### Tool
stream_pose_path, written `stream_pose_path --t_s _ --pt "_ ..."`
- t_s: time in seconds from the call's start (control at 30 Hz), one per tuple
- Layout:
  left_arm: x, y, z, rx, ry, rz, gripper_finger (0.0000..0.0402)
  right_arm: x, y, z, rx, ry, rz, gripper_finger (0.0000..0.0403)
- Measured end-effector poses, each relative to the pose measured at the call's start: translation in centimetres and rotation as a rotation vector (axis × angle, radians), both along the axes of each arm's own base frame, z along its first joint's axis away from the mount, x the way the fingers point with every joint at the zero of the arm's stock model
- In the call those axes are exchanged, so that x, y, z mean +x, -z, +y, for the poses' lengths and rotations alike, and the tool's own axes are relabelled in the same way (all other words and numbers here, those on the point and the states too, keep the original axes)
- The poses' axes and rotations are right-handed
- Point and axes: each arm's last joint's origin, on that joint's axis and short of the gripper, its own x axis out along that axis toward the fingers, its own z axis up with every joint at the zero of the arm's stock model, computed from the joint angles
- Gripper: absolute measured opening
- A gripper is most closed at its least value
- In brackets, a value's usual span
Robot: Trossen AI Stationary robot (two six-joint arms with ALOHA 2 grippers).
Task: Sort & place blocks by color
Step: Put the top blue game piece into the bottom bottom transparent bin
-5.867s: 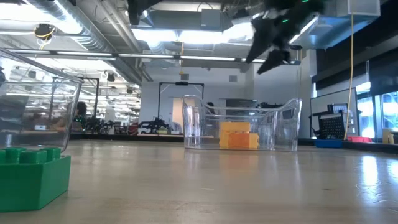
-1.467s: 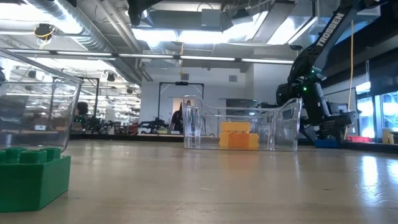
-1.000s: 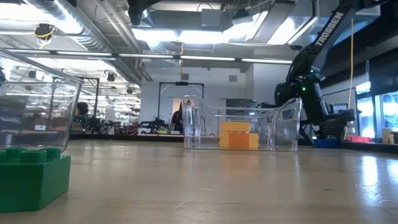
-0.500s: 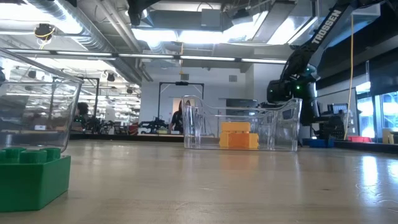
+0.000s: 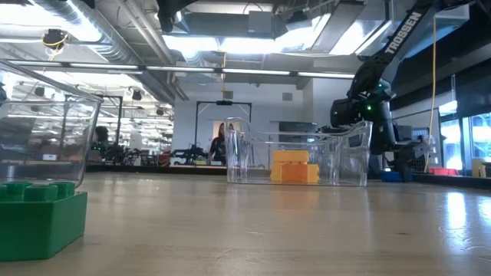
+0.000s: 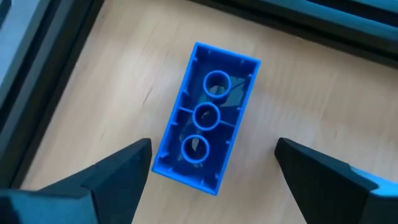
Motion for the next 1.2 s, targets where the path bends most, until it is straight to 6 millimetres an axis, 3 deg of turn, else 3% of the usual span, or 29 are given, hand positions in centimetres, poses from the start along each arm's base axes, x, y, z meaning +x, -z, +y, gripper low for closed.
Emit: stream_pose_path --t_s 0.17,0.33,0.63,0.97,1.2 --pt "0.0 0.0 0.0 0.0 0.0 0.0 0.0266 -0.2 0.0 0.2 0.003 0.055 0.012 0.0351" --pt "0.0 0.0 0.0 0.0 0.0 0.0 0.0266 -1.4 -0.1 1.7 0.112 0.18 0.101 0.0351" --pt "0.0 0.0 0.0 0.0 -0.001 0.0 0.0266 -2.1 -0.5 2.4 0.19 0.099 0.224 0.0351" --pt "0.0 0.0 0.0 0.0 -0.001 0.0 0.0266 -2.1 -0.6 2.0 0.391 -0.467 0.379 0.0351" --pt "0.0 0.0 0.0 0.0 -0.002 0.0 0.0266 -1.2 -0.4 1.3 0.501 -0.931 0.313 0.035"
